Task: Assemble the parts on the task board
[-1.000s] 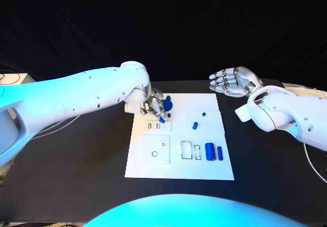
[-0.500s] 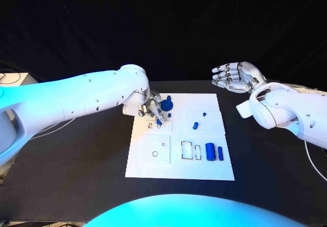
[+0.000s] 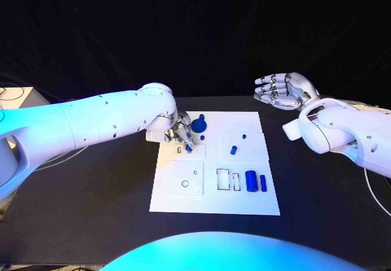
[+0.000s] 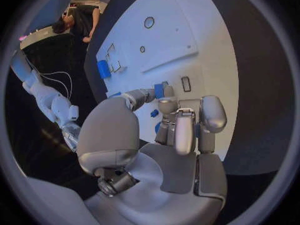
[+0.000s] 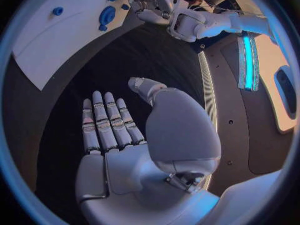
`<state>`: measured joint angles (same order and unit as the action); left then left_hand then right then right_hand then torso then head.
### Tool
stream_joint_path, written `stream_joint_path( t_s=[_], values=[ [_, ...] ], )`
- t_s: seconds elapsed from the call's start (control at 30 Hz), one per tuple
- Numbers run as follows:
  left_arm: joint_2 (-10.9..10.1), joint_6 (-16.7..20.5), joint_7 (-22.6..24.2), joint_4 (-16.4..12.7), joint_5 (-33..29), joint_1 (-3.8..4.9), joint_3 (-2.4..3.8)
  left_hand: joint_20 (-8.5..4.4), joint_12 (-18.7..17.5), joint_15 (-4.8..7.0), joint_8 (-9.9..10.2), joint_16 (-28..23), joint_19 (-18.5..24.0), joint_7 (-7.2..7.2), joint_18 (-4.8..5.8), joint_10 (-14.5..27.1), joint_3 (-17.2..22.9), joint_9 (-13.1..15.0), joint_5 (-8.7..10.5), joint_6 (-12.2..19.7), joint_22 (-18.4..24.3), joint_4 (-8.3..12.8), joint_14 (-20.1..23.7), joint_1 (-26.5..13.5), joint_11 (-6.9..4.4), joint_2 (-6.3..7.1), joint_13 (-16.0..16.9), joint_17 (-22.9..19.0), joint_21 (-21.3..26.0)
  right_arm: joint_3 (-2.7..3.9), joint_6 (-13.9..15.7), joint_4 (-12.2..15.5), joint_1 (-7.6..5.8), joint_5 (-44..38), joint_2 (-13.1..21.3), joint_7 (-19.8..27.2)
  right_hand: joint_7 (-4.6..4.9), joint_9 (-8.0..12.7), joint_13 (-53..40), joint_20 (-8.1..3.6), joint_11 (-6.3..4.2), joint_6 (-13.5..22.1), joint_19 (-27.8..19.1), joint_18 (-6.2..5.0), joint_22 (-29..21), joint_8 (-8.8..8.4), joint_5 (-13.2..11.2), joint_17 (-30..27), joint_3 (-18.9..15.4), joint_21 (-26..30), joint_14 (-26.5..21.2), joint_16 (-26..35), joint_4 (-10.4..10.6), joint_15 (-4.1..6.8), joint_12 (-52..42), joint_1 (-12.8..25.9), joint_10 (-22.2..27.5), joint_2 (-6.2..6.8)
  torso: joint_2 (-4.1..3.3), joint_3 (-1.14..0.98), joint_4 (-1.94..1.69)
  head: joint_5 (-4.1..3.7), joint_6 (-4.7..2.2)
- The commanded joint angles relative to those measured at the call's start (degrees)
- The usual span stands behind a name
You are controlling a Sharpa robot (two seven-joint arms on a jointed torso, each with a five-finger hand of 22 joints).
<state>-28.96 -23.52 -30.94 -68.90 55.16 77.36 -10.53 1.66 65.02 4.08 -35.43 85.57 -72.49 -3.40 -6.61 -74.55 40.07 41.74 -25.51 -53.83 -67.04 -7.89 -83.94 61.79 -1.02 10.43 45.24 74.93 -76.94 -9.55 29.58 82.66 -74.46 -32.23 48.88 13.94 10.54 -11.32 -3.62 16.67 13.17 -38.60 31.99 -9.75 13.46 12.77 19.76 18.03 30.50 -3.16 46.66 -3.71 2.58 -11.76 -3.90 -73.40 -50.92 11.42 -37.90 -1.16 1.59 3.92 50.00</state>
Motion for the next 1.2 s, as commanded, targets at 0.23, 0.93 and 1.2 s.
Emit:
stream_joint_path(
  t_s=[0.23, 0.93, 1.2],
  values=[
    [0.1, 1.8, 0.1, -0.2, 1.1, -0.89, -0.06, 0.13, 0.2, 0.24, -0.2, 0.3, -0.4, 0.07, 1.08, -0.3, 11.7, -0.1, -0.34, -0.6, 0.0, 12.1, -4.0, 0.1, -0.12, -0.65, 0.0, 6.8, -0.2, 0.04, 0.7, 0.1, -0.04, 0.3, 0.1, 0.5, 5.13, 0.1, 0.0, 0.00, -0.13, 0.4, 2.4, 0.68, 0.0, -0.51, -0.6, -0.6, -0.6, -0.4, 0.5, -0.1, -0.1, 0.17, 0.3, 0.2, -0.3, -0.67, -0.01, -0.07, -0.01, -0.04, 0.00],
    [0.3, 1.4, 0.0, 0.4, 0.1, -1.12, -0.13, 0.09, 0.4, 0.29, -0.3, 0.5, -1.1, 0.13, 1.29, -0.5, 11.6, 0.0, -0.66, -0.6, -1.0, 12.3, -4.1, -0.2, -0.18, -0.77, 0.1, 7.1, -0.8, 0.04, -0.9, 0.1, -0.04, 0.1, -0.1, -0.9, 5.30, 0.2, 0.0, 0.01, -0.06, 0.4, 2.1, 0.71, -0.6, -0.68, -0.9, -0.9, -0.8, -0.2, 0.6, -0.1, 0.1, 0.15, 0.3, 0.5, -0.3, -0.84, 0.08, -0.10, 0.04, -0.06, 0.00],
    [0.2, 0.6, 0.0, 0.3, -0.3, -1.12, -0.23, 0.04, 0.6, 0.33, -0.5, 0.6, -1.1, 0.19, 1.30, -0.5, 11.7, 0.1, -1.11, -0.7, -1.1, 12.6, -4.2, -0.3, -0.24, -0.80, 0.3, 7.4, -0.9, 0.04, -1.1, 0.0, -0.04, -0.1, -0.1, -1.0, 5.37, 0.2, 0.0, 0.01, -0.01, 0.4, 1.9, 0.76, -0.8, -0.74, -0.9, -1.0, -0.9, -0.1, 0.5, -0.1, 0.2, 0.12, 0.3, 0.5, -0.3, -0.85, 0.05, -0.11, -0.06, -0.16, 0.00]
  ],
)
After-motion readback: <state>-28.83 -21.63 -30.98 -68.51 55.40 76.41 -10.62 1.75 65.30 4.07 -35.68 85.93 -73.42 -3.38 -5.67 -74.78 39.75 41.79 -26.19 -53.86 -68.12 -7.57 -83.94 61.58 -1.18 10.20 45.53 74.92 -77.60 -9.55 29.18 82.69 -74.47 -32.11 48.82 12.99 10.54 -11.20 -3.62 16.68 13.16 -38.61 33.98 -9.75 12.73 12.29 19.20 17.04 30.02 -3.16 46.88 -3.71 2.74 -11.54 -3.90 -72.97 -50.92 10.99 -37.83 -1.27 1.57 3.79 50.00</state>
